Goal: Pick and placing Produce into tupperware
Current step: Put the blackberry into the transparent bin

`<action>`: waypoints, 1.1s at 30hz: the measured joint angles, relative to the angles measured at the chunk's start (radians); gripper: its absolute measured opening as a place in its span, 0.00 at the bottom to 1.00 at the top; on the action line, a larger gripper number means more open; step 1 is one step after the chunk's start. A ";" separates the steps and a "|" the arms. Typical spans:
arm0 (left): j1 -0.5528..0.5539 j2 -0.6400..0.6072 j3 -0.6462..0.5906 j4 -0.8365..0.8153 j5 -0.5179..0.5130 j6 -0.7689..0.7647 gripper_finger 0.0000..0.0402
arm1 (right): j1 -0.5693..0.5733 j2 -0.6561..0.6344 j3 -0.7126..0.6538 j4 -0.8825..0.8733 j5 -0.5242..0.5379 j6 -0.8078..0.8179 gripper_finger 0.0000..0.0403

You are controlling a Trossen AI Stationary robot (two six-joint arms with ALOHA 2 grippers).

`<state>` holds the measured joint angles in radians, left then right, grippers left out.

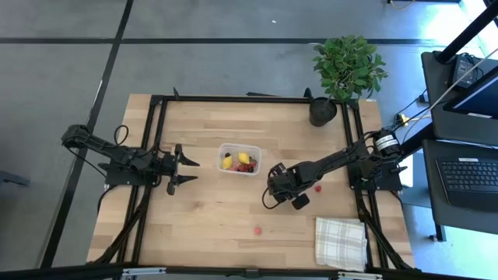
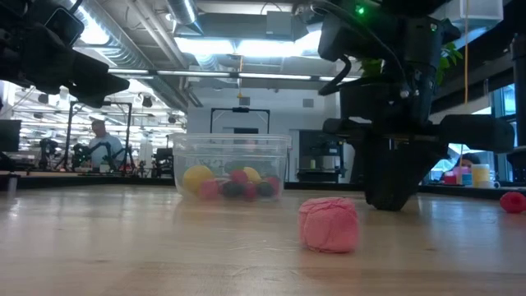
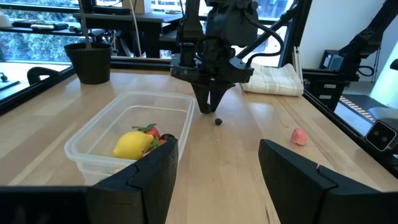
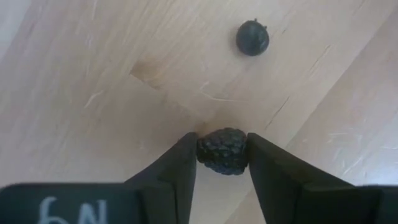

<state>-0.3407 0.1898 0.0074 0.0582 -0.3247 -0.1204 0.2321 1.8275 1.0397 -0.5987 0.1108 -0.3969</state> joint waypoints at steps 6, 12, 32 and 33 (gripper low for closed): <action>0.000 0.000 0.000 0.000 0.000 0.000 0.54 | 0.000 0.001 -0.001 0.001 0.004 0.003 0.30; 0.000 0.000 0.000 0.000 0.000 0.000 0.54 | 0.000 0.002 -0.002 0.002 0.007 0.063 0.32; 0.000 0.000 0.000 0.000 0.000 0.000 0.54 | -0.067 0.009 0.293 -0.010 0.021 0.055 0.32; 0.000 0.000 0.000 0.000 0.000 0.000 0.54 | -0.077 0.009 0.316 -0.009 0.026 0.050 0.32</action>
<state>-0.3405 0.1895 0.0076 0.0579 -0.3244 -0.1204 0.1550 1.8366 1.3558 -0.6078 0.1373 -0.3470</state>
